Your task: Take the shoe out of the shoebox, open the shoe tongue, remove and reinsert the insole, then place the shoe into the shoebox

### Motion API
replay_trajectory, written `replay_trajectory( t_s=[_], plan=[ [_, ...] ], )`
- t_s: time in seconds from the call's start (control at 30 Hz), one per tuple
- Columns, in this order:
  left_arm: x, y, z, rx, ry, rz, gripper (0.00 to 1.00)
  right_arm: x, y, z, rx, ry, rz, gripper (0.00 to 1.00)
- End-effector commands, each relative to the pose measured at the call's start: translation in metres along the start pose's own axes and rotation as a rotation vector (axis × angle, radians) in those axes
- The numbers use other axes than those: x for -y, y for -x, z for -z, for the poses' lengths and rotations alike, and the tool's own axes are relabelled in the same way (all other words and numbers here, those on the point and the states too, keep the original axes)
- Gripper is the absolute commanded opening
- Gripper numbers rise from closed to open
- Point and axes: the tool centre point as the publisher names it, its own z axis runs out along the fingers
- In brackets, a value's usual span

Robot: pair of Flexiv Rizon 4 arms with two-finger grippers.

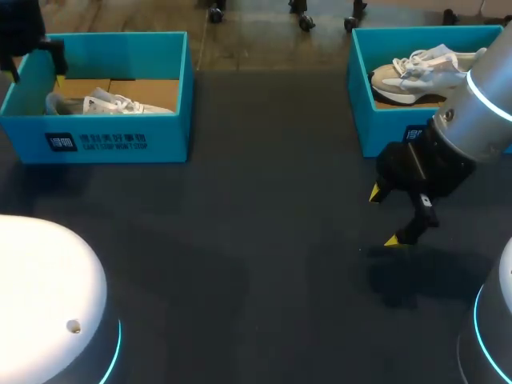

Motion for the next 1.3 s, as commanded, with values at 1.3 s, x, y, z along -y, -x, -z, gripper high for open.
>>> replay_trajectory(
  t_s=[1.3],
  plan=[
    [0.125, 0.009, 0.051, 0.001, 0.091, -0.103, 1.0, 0.02, 0.127, 0.073, 0.027, -0.209, -0.77, 1.0]
  ],
)
